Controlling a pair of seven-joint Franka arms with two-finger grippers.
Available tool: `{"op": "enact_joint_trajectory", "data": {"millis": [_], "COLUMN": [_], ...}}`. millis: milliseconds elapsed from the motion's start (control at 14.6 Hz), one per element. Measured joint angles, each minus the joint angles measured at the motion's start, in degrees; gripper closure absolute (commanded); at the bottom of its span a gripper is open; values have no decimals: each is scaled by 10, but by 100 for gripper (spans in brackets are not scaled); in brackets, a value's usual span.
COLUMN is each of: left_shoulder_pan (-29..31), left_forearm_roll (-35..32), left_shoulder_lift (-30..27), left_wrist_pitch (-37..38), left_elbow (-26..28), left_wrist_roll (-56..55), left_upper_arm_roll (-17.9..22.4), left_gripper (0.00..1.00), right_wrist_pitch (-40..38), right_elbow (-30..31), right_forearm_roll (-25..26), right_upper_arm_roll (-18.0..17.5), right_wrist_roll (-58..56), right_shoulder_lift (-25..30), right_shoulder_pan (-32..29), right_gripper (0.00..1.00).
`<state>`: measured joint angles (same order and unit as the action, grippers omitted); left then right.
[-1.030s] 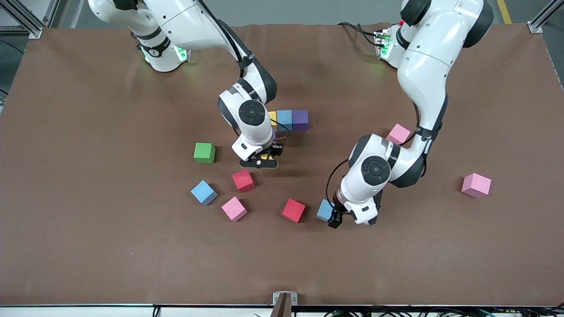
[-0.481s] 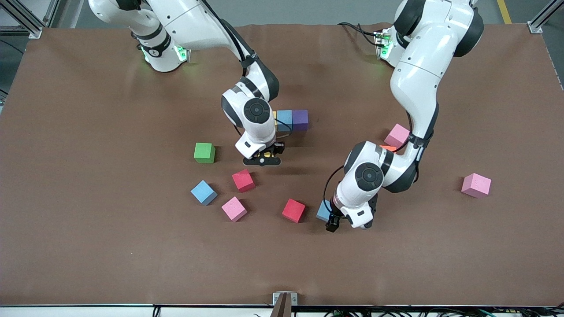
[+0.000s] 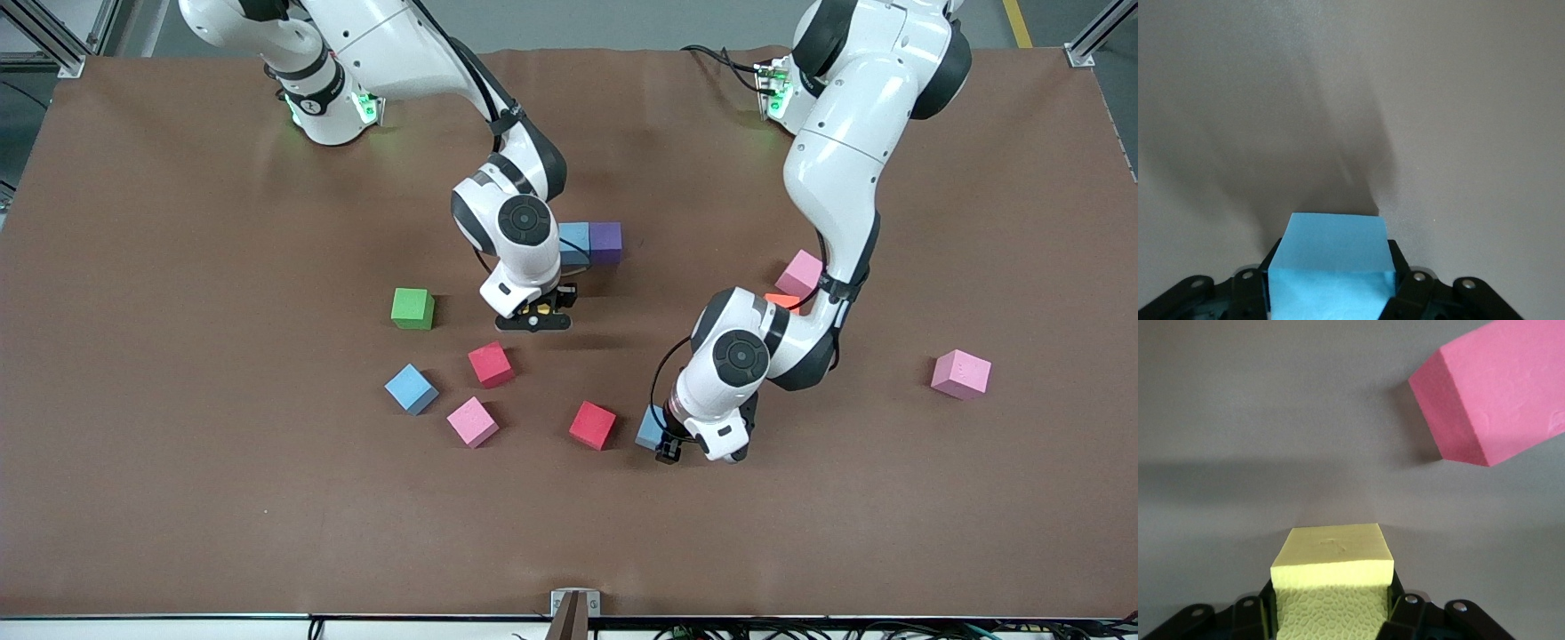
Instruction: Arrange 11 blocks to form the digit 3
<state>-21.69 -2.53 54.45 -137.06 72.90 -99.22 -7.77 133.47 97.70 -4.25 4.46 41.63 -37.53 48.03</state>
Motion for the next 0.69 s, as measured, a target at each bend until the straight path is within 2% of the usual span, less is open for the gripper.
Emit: {"op": "enact_joint_trajectory", "data": {"millis": [206, 343, 481, 687], "left_shoulder_pan": [-1, 0, 0, -1], "left_forearm_roll": [0, 0, 0, 0], "left_shoulder_lift": [-2, -10, -24, -44], "left_wrist_pitch": [0, 2, 26, 71], "left_elbow": [-7, -11, -11, -3], "left_wrist_roll": [-50, -80, -107, -175], "left_upper_arm_roll": [3, 9, 11, 10], "left_gripper": [87, 87, 90, 89], "right_wrist_pitch": [0, -1, -3, -9], "right_elbow": [0, 0, 0, -1], "right_forearm_roll": [1, 1, 1, 1], "right_upper_arm_roll": [0, 0, 0, 0], "right_wrist_roll": [3, 3, 3, 3], "right_shoulder_lift": [0, 0, 0, 0], "right_shoulder_pan": [1, 1, 1, 1], "right_gripper": [100, 100, 100, 100]}}
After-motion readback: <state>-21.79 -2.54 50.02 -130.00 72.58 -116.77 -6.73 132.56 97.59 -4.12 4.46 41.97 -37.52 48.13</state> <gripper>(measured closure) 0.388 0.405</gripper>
